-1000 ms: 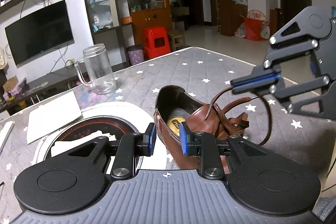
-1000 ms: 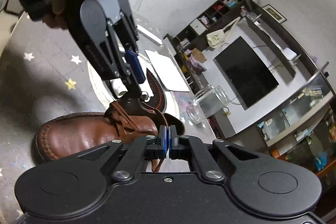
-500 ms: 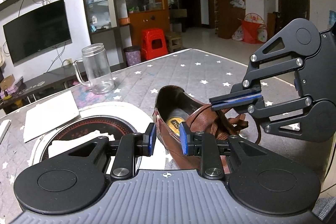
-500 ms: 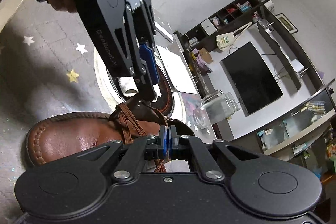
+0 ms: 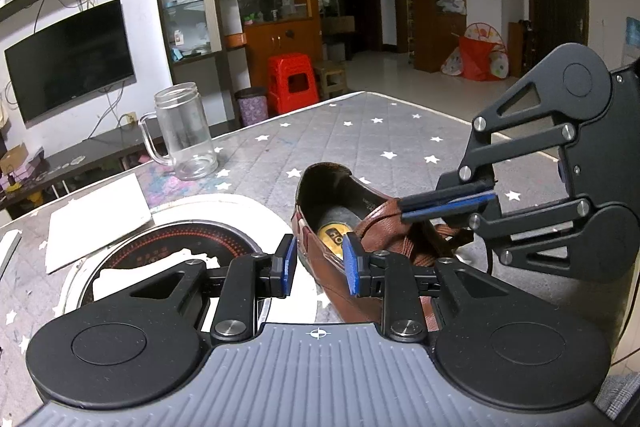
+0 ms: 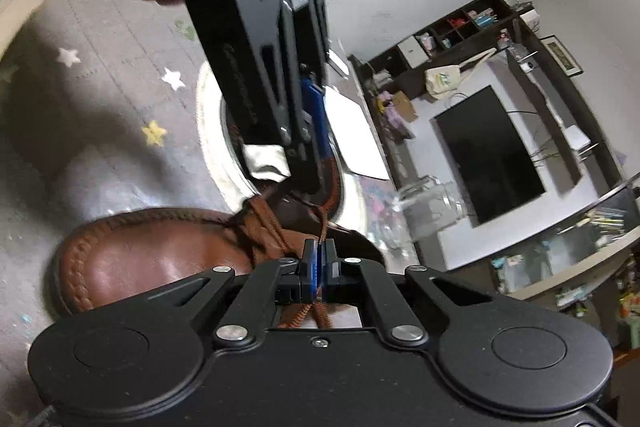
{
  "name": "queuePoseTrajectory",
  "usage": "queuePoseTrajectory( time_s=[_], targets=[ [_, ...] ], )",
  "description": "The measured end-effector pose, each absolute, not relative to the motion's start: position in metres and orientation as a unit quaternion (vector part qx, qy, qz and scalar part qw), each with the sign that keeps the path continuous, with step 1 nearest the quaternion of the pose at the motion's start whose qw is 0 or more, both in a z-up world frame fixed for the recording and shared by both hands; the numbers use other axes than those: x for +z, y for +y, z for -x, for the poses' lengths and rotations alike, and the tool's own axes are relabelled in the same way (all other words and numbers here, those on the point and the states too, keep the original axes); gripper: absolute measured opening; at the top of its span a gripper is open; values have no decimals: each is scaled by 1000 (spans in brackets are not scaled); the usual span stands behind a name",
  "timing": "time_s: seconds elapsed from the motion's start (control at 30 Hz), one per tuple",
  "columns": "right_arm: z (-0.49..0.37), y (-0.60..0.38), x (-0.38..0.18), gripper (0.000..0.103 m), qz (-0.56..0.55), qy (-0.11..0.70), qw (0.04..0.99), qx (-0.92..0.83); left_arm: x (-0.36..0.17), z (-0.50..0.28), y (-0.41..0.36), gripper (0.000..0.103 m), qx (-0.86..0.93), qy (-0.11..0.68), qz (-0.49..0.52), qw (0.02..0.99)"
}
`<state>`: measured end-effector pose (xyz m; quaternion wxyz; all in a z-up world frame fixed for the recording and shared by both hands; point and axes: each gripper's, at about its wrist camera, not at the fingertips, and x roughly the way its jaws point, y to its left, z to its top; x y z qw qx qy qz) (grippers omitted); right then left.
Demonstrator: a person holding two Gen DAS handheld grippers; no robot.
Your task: Lace up shoes with both hands
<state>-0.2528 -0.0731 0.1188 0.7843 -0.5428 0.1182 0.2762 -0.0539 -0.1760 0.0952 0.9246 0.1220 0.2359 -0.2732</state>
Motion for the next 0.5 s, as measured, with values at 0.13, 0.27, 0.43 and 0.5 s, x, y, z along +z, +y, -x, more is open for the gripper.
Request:
queuePoseTrajectory(
  time_s=[0.13,0.27,0.43,0.5],
  targets=[
    [253,-73,119,2,543,120,783,278,93,50,-174,27,-274,236,-124,924],
    [252,-70,118,2,539,121,784,283,94,51,-177,28,-275,236,-126,924],
    [254,-69,117,2,536,132,777,304,95,55,-178,28,-291,225,-139,919],
    [254,-69,116,2,532,134,778,306,98,58,-178,28,-300,219,-150,916]
  ],
)
